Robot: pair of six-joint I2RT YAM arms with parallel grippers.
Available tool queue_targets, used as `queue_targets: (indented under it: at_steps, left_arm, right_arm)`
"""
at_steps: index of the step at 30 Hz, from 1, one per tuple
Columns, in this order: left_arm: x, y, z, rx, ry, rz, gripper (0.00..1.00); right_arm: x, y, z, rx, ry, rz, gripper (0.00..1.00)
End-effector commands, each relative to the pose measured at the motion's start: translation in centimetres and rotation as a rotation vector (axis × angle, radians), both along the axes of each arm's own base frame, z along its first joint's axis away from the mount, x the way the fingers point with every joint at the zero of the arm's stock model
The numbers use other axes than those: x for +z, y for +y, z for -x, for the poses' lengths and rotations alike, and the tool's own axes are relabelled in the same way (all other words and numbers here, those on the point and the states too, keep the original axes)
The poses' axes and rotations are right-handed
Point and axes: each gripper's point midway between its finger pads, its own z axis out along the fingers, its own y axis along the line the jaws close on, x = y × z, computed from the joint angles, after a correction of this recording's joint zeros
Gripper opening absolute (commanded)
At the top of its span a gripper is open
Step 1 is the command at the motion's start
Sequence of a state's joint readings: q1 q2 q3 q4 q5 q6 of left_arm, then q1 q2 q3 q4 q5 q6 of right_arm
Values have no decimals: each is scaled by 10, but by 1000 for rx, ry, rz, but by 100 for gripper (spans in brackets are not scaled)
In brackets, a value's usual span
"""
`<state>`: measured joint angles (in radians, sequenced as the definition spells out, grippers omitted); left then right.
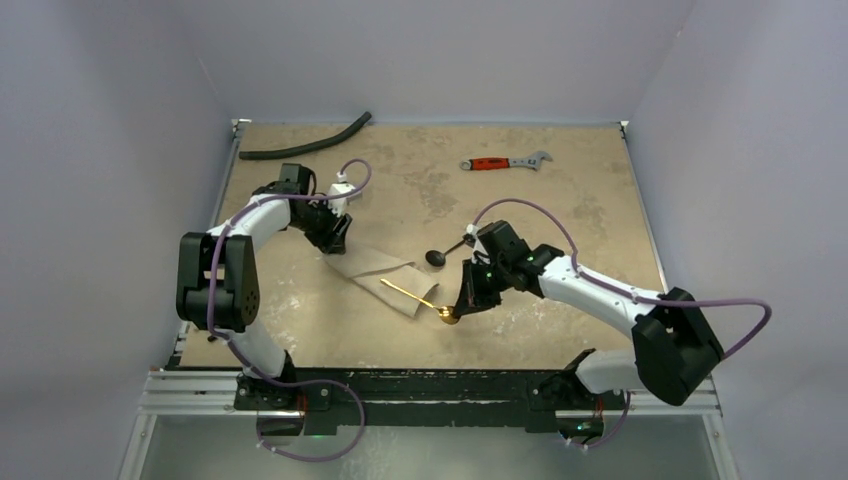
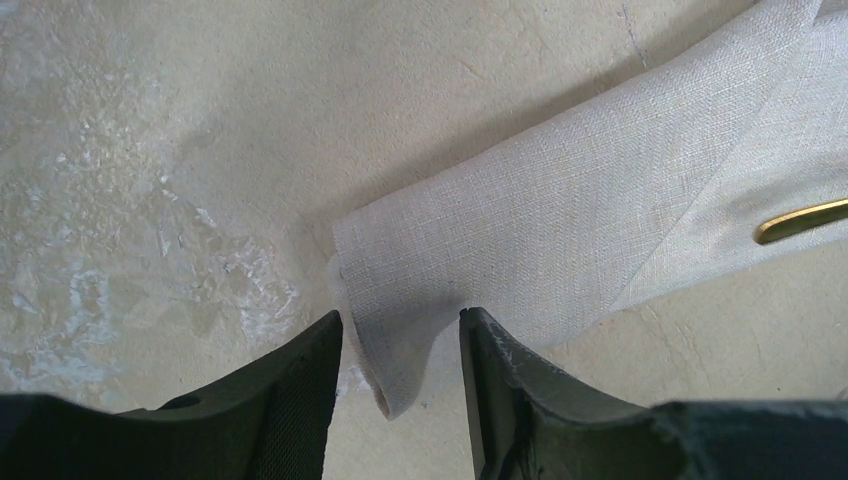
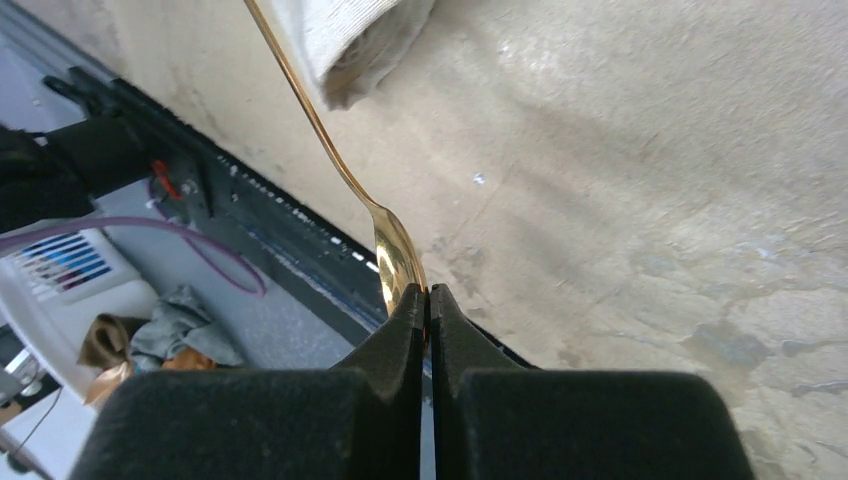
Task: Fold the napkin into a case and place the utensils inside
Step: Insert the spoon into the folded napkin.
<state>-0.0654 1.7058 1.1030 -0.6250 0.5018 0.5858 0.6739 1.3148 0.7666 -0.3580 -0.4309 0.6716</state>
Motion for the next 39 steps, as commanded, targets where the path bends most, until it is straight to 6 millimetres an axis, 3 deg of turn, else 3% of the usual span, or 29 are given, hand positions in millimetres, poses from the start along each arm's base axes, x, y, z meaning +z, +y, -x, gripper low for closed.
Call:
queue_targets:
  at_steps: [1, 11, 28, 39]
  left_arm:
    - [6, -3, -7, 32, -17, 37, 44]
    - [1, -7, 0, 19, 4, 58, 39]
    - [-7, -9, 9, -1, 22, 70, 35]
    - [-11, -7, 10, -22, 29, 74, 34]
  right_arm:
    - [1, 1, -15, 3, -51, 57, 0]
    - [0, 19, -37, -16, -60, 75, 0]
    - [0, 46, -48, -11, -27, 113, 0]
    - [-13, 67, -64, 16, -21, 118, 0]
